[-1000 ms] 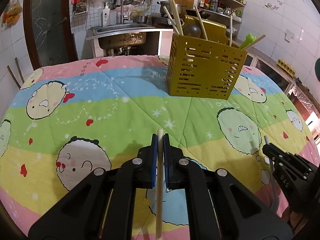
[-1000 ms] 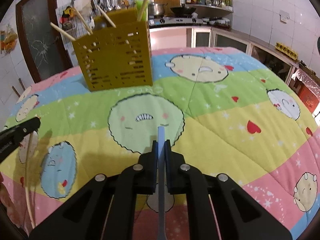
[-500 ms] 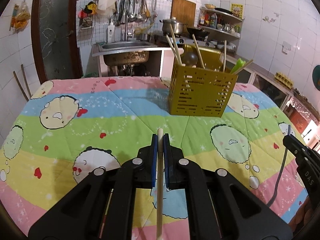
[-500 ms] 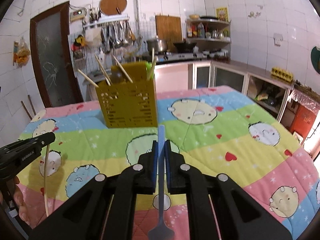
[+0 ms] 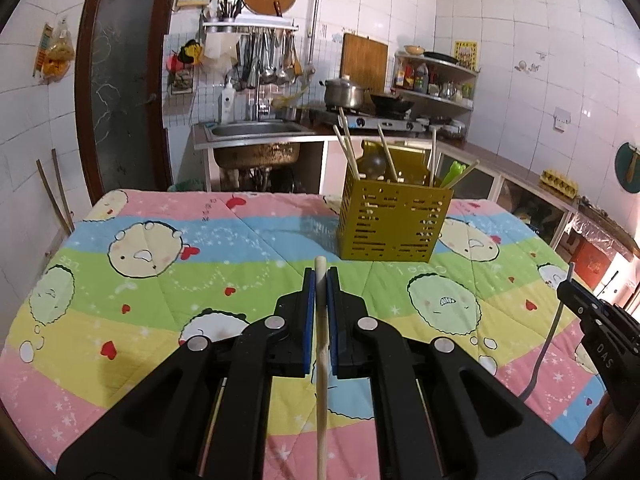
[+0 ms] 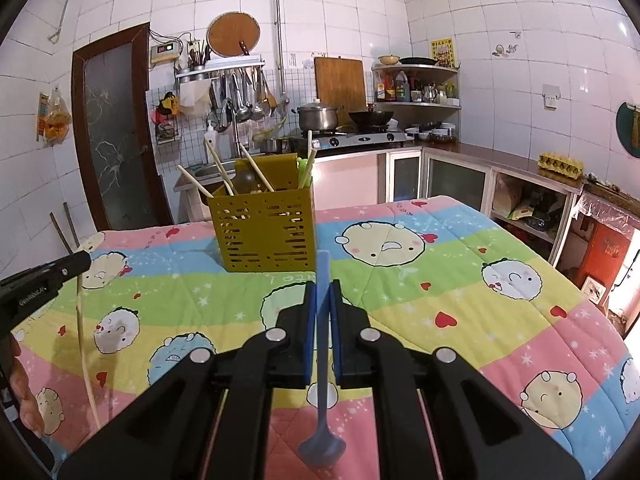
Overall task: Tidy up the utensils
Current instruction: 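Lift and carry the chopstick in the left tool toward the holder while the right tool carries the blue spoon, then lower the left tool's chopstick into the holder while the right tool lowers the blue spoon in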
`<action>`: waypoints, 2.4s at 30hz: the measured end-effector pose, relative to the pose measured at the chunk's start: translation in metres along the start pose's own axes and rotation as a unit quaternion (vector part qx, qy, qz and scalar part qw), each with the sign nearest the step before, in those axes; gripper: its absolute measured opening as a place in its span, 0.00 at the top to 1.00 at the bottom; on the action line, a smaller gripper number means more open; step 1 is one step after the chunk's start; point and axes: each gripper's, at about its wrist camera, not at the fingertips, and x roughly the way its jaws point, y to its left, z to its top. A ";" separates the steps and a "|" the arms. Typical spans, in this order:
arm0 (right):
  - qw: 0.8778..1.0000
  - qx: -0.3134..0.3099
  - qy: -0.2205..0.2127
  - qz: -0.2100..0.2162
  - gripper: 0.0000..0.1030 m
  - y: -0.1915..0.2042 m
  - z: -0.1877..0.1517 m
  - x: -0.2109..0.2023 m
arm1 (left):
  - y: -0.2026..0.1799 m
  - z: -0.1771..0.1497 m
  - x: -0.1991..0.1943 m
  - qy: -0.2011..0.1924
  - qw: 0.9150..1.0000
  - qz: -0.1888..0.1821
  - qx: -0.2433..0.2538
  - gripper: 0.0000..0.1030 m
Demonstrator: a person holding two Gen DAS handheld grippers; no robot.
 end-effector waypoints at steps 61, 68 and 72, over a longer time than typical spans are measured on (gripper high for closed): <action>0.998 -0.012 -0.035 0.051 0.93 0.037 0.188 0.202 | -0.057 0.206 0.176 -0.115 0.993 -0.034 -0.004 0.96; 0.995 0.004 -0.053 0.079 0.93 0.038 0.194 0.187 | -0.045 0.194 0.189 -0.099 0.995 -0.032 -0.009 0.95; 0.994 -0.015 -0.085 0.071 0.93 0.045 0.212 0.171 | -0.046 0.196 0.185 -0.105 0.994 -0.033 -0.006 0.95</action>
